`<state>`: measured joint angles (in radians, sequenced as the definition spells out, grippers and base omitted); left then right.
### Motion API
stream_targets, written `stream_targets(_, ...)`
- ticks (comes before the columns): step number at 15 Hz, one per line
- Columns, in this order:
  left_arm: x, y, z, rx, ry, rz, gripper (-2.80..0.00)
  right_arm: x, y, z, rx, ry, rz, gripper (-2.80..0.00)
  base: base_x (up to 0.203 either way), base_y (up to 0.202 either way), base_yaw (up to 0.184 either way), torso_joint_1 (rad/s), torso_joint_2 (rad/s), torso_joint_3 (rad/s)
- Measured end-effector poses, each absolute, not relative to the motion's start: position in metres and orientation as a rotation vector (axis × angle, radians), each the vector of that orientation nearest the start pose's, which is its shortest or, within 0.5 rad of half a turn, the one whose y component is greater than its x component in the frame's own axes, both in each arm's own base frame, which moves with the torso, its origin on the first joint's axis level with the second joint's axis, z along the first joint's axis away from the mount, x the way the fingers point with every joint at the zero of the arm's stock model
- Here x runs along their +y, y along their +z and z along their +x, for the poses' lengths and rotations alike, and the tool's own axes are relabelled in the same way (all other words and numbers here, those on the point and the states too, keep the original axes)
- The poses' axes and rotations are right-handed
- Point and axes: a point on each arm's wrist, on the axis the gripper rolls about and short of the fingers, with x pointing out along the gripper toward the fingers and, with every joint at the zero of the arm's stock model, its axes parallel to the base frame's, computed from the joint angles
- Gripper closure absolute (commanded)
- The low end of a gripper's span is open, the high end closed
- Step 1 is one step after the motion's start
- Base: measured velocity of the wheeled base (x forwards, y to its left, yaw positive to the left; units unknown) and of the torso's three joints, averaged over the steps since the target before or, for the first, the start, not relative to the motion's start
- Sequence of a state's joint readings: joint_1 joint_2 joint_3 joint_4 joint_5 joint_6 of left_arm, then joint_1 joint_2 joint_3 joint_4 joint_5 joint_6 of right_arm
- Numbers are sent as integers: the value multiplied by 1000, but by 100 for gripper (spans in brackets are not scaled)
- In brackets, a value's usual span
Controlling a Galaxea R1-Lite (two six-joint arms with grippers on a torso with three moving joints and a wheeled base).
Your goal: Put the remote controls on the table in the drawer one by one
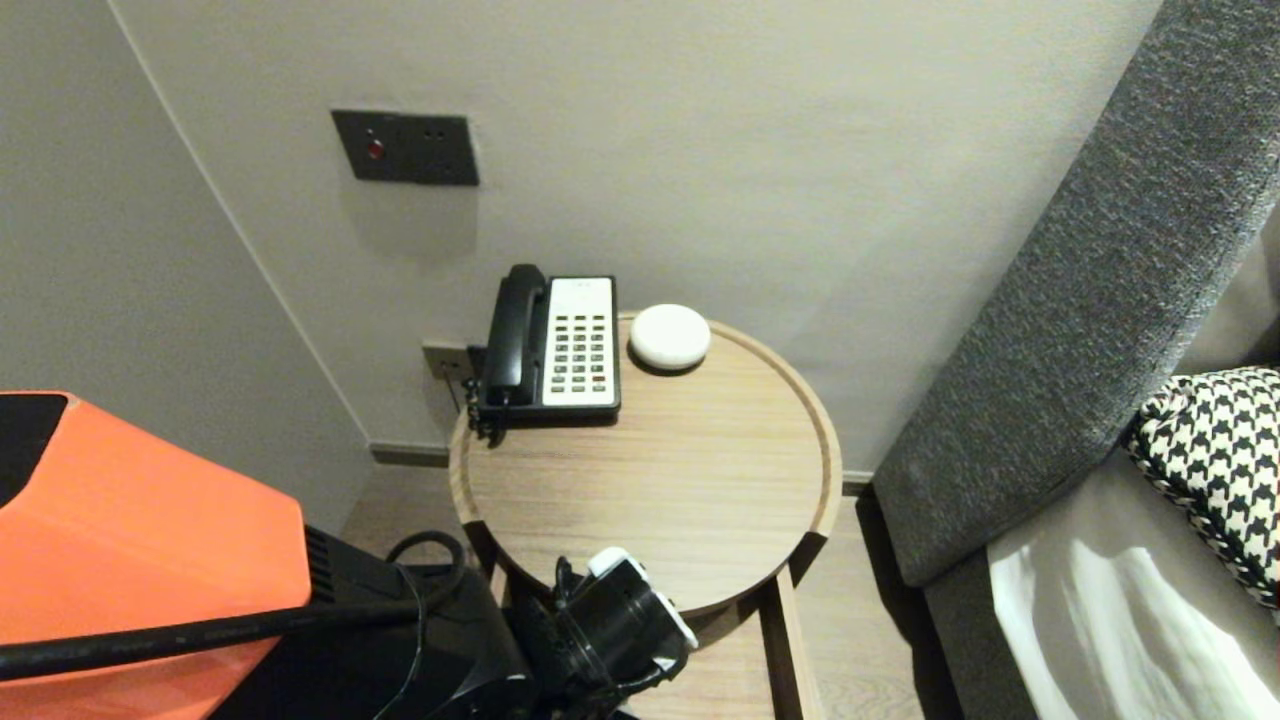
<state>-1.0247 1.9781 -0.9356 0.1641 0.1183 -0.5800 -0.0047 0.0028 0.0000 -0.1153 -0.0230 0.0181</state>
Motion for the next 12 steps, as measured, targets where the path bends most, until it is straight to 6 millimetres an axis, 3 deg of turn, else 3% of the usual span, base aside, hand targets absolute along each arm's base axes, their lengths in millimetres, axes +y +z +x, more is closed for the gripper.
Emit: stream_targets(12,-260,58,161,1188,-439,203,0,0,87,-23,-113,-27,19,0,0,0,0,0,0,0)
